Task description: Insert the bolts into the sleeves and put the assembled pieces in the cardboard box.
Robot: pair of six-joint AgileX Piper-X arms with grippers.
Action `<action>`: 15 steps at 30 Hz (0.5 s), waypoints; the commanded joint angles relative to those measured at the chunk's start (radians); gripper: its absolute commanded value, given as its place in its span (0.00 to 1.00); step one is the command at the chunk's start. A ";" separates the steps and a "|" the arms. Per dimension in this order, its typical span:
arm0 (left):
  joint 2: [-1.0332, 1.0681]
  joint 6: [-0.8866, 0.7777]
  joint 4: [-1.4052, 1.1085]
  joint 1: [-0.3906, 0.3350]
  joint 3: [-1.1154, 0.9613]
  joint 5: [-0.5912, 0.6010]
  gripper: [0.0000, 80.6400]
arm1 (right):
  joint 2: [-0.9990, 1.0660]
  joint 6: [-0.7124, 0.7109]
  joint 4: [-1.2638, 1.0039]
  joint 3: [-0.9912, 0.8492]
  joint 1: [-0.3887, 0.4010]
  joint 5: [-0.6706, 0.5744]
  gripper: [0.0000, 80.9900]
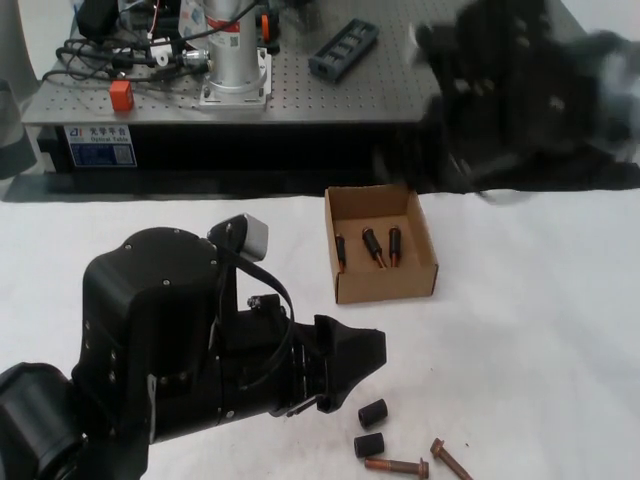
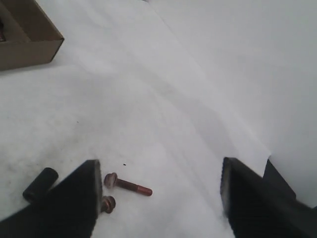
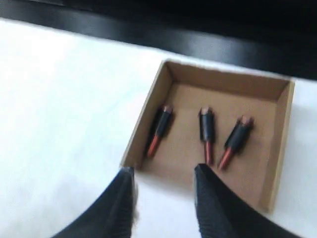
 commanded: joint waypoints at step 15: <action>-0.004 0.032 -0.006 0.000 0.002 -0.006 0.61 | 0.030 -0.116 0.343 0.323 0.142 0.105 0.35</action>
